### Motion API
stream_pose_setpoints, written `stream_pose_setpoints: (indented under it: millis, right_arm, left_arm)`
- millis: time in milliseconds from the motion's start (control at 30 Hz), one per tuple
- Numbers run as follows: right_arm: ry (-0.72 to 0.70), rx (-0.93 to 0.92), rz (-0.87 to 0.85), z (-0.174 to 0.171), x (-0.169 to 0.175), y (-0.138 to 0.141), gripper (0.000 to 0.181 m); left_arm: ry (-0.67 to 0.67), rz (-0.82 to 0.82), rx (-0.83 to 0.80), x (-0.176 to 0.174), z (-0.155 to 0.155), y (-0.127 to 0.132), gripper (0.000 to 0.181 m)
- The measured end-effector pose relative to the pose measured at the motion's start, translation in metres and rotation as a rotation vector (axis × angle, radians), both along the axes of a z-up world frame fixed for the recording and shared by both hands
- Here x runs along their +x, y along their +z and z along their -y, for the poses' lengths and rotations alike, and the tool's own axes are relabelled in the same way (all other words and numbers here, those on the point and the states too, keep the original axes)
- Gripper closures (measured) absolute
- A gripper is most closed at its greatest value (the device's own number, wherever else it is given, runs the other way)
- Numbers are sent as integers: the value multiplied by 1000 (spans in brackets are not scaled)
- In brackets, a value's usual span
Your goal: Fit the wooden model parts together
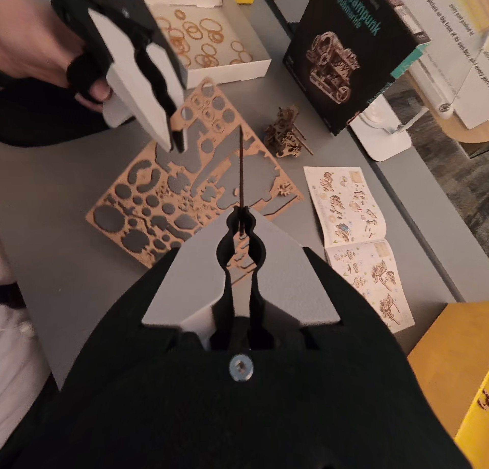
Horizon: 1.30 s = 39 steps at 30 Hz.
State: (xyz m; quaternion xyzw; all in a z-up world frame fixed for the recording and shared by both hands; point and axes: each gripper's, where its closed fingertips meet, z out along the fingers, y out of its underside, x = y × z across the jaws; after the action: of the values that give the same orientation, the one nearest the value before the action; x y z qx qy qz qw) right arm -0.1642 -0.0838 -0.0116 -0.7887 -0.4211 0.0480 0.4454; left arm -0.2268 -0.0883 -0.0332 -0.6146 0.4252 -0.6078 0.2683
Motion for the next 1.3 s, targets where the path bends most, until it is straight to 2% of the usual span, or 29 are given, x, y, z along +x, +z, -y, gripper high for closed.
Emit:
stream_pose_setpoints:
  millis: [133, 267, 367, 500, 633, 733, 867, 1100, 1300]
  right_arm:
    - [25, -15, -45, 5, -5, 1, 181]
    - [11, -67, 43, 14, 6, -16, 181]
    - [49, -76, 106, 32, 11, -7, 181]
    - [70, 23, 180, 39, 4, 32, 181]
    - [66, 52, 370, 36, 5, 46, 181]
    - [85, 47, 450, 35, 0, 57, 181]
    - [70, 67, 548, 27, -4, 69, 180]
    - [76, 29, 627, 27, -6, 67, 181]
    - [60, 7, 627, 29, -4, 64, 181]
  left_arm:
    - [15, 44, -127, 7, -3, -5, 178]
    - [14, 76, -234, 3, -7, -1, 179]
    - [64, 23, -188, -1, -12, -6, 181]
    - [108, -43, -224, 1, -16, -3, 181]
    - [144, -135, -168, 8, -14, 9, 181]
    - [163, -172, -98, 12, -15, 18, 181]
    - [150, -183, -108, 15, -12, 20, 181]
    - [150, -188, -80, 19, -6, 23, 181]
    - [170, -209, -32, 18, 0, 24, 181]
